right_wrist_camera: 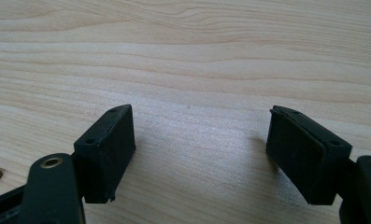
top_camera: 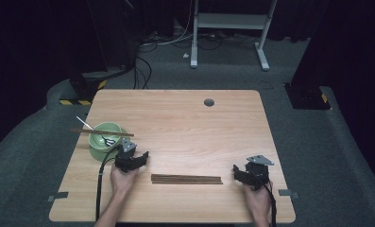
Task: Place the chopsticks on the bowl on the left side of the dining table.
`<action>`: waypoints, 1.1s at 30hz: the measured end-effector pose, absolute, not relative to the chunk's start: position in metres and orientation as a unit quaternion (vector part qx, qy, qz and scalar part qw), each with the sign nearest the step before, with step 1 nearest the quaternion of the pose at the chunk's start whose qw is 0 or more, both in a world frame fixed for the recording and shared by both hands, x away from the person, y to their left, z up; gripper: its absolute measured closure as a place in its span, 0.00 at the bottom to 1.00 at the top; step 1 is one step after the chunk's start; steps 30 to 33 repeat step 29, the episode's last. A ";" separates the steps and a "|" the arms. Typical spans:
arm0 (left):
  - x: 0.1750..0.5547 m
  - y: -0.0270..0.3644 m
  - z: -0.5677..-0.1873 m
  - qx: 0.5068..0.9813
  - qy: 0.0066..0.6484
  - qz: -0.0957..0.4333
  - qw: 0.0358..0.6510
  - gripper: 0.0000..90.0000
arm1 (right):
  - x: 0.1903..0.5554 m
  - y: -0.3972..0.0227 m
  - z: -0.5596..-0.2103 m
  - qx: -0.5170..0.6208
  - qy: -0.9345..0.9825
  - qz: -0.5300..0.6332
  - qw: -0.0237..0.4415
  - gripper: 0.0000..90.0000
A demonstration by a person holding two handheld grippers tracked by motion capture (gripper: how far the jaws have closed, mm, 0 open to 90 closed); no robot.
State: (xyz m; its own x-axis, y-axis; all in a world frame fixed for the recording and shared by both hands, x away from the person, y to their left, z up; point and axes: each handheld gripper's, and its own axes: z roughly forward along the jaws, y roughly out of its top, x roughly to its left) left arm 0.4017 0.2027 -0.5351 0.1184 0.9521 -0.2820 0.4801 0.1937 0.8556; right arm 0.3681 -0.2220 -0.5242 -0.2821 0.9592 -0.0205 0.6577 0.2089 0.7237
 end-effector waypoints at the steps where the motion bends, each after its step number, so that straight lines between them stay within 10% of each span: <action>1: 0.402 0.202 -0.535 0.581 0.616 0.253 0.468 0.42 | 0.368 -0.222 -0.524 0.547 0.738 0.310 0.243 0.26; 33: 0.402 0.201 -0.537 0.580 0.625 0.260 0.453 0.36 | 0.368 -0.222 -0.524 0.549 0.737 0.310 0.242 0.26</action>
